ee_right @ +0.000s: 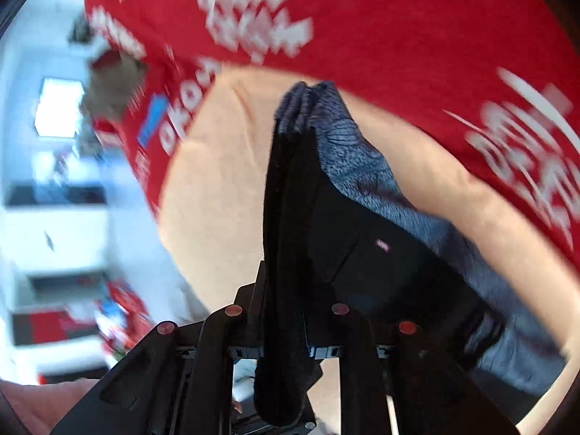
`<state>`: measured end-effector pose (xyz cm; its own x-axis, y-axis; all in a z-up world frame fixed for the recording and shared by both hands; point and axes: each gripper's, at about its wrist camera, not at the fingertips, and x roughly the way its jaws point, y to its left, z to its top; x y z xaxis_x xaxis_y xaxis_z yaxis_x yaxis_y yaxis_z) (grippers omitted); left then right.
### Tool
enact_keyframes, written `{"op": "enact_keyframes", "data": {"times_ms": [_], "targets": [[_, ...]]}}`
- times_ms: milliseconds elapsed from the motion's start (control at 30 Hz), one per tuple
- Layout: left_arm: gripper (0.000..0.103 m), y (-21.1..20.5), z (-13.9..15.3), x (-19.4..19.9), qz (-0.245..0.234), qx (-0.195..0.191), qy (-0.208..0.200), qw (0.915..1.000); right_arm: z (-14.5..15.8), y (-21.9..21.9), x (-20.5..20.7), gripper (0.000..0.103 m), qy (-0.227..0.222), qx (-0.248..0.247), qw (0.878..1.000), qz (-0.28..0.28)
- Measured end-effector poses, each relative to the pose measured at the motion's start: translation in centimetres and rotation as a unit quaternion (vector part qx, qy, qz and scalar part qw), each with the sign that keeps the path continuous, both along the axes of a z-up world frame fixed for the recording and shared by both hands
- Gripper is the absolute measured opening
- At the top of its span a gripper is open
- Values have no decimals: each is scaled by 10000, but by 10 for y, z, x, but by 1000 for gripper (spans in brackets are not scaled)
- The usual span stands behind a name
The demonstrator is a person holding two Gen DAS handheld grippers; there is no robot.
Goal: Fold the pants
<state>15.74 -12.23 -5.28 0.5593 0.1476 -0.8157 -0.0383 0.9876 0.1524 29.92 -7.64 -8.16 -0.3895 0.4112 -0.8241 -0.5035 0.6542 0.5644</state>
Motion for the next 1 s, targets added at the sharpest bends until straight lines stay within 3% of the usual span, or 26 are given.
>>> {"op": "enact_keyframes", "data": {"times_ms": [100,267,367,533,667,767,833,867,900,1000], "targets": [[37,-44,17,4,-363,-119,-61,9993,24,-71,1,18,-16,511,9964,-670],[37,-133,26,11,-1162,-122,-26,9932,45,-191,5,21,-52,948,9826,-1599],[37,-187,13,10,-1687,41,73,9856,41,-258,2,21,-30,1094,9712,-2119],[37,-257,-30,11,-2274,221,487,9723,-5,-351,-5,21,141,994,9535,-2841],[37,-283,-73,9,-2406,357,935,9654,-50,-401,-5,21,387,830,9435,-3185],[37,-294,-91,5,-2457,607,1054,9617,-86,-419,-9,24,523,734,9395,-3304],[58,-295,-94,2,-2442,719,1079,9610,-94,-423,-13,26,493,726,9400,-3296],[66,-292,-93,1,-2453,592,1126,9611,-94,-424,-13,26,459,775,9390,-3319],[70,-287,-90,0,-2451,419,1162,9616,-93,-423,-15,26,433,778,9390,-3321],[70,-273,-77,-4,-2377,326,1203,9633,-87,-421,-17,26,332,633,9430,-3251]]}}
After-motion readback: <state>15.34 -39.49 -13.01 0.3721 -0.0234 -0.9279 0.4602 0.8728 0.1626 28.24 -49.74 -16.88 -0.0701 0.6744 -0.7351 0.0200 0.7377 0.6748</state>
